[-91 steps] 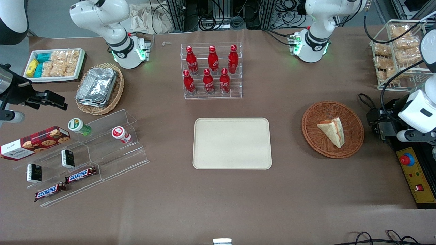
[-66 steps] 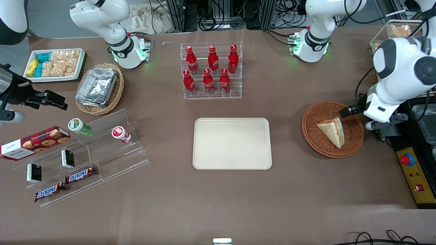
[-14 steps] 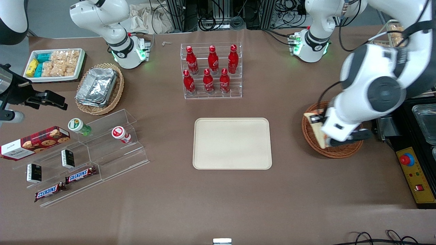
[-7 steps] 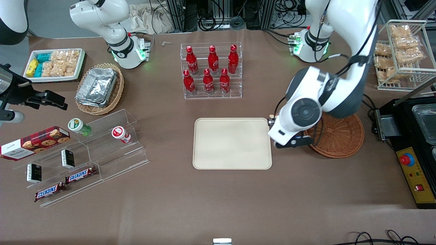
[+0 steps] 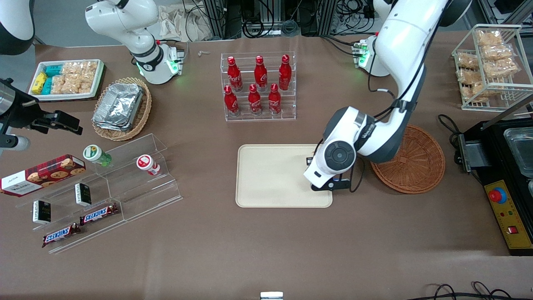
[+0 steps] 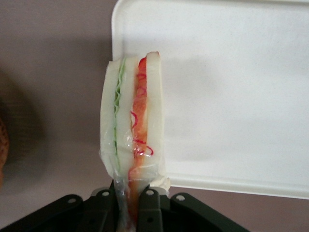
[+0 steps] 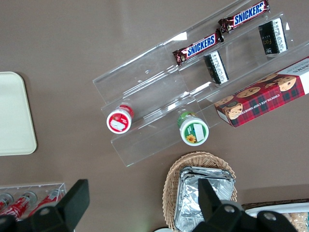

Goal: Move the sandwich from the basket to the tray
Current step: 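Lower the sandwich onto the tray and open the left gripper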

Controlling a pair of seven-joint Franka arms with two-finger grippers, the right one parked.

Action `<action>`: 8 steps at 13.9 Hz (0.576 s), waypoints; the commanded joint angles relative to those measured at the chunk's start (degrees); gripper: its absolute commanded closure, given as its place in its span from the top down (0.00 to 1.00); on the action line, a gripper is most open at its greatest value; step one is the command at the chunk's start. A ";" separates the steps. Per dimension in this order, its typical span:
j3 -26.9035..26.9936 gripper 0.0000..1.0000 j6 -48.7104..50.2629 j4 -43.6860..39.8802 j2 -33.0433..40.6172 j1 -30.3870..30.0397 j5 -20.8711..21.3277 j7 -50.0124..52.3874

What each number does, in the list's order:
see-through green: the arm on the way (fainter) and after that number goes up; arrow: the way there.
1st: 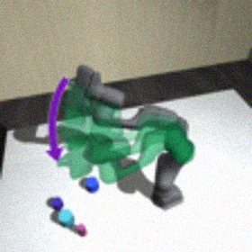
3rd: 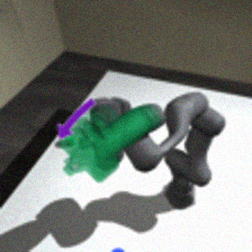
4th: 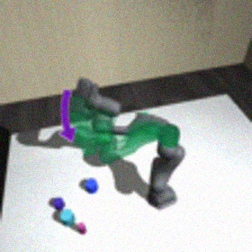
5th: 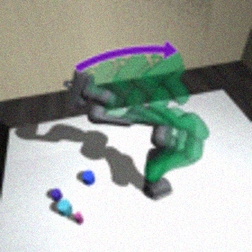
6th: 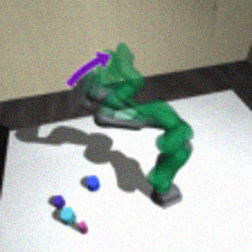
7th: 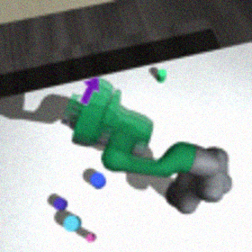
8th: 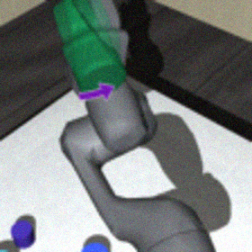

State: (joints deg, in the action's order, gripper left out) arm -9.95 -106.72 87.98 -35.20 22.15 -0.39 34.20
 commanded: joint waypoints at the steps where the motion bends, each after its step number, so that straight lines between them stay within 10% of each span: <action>1: 0.64 0.00 -0.50 -2.20 -2.85 1.49 -0.84 0.78; 5: 0.72 0.00 -3.58 -2.02 -4.34 1.49 -1.54 0.96; 6: 0.72 0.09 -3.58 -2.02 -4.35 1.40 -1.98 0.96; 8: 0.81 0.58 -3.41 -1.94 -4.26 0.79 -1.98 0.78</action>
State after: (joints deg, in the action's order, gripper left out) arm -9.75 -110.55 87.94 -38.71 22.83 -1.32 34.35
